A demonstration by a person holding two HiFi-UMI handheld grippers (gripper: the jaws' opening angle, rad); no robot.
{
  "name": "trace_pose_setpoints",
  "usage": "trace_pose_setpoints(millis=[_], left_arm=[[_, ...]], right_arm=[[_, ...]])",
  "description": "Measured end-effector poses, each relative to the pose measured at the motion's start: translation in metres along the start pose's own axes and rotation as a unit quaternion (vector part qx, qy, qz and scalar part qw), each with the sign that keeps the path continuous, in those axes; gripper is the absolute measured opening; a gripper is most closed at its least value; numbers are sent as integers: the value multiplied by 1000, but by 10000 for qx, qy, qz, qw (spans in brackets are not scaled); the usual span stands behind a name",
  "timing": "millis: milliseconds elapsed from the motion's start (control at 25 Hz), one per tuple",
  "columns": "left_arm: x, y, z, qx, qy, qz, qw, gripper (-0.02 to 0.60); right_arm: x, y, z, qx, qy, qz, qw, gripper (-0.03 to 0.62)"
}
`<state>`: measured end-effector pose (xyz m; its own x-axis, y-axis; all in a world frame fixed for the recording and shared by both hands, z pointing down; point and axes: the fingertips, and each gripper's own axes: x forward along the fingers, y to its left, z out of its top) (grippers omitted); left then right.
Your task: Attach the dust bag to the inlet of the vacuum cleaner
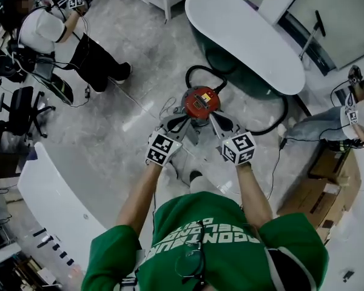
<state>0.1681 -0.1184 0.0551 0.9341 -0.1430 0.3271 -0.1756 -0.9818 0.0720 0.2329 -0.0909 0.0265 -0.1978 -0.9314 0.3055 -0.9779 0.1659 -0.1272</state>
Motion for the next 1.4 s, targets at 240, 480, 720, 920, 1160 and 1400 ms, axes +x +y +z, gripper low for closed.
trace_pose_setpoints(millis=[240, 480, 720, 920, 1160, 1400], left_arm=[[-29, -24, 25, -252, -434, 492, 9975, 18], [-51, -44, 25, -551, -633, 875, 9926, 12], [-62, -72, 23, -671, -700, 1045, 9898, 6], [-69, -88, 27, -746, -768, 1052, 9887, 5], [-84, -105, 25, -686, -774, 927, 9903, 5], [-110, -114, 16, -630, -754, 724, 9925, 5]], right_arm=[[-37, 8, 6, 126, -52, 75, 9999, 8], [-67, 16, 5, 131, -127, 209, 9996, 8], [-95, 28, -1, -47, -90, 329, 9994, 8], [-110, 36, -5, -46, -53, 401, 9992, 8], [-120, 51, -12, -25, -1, 330, 9995, 8], [-126, 75, -17, -94, 25, 170, 9998, 8]])
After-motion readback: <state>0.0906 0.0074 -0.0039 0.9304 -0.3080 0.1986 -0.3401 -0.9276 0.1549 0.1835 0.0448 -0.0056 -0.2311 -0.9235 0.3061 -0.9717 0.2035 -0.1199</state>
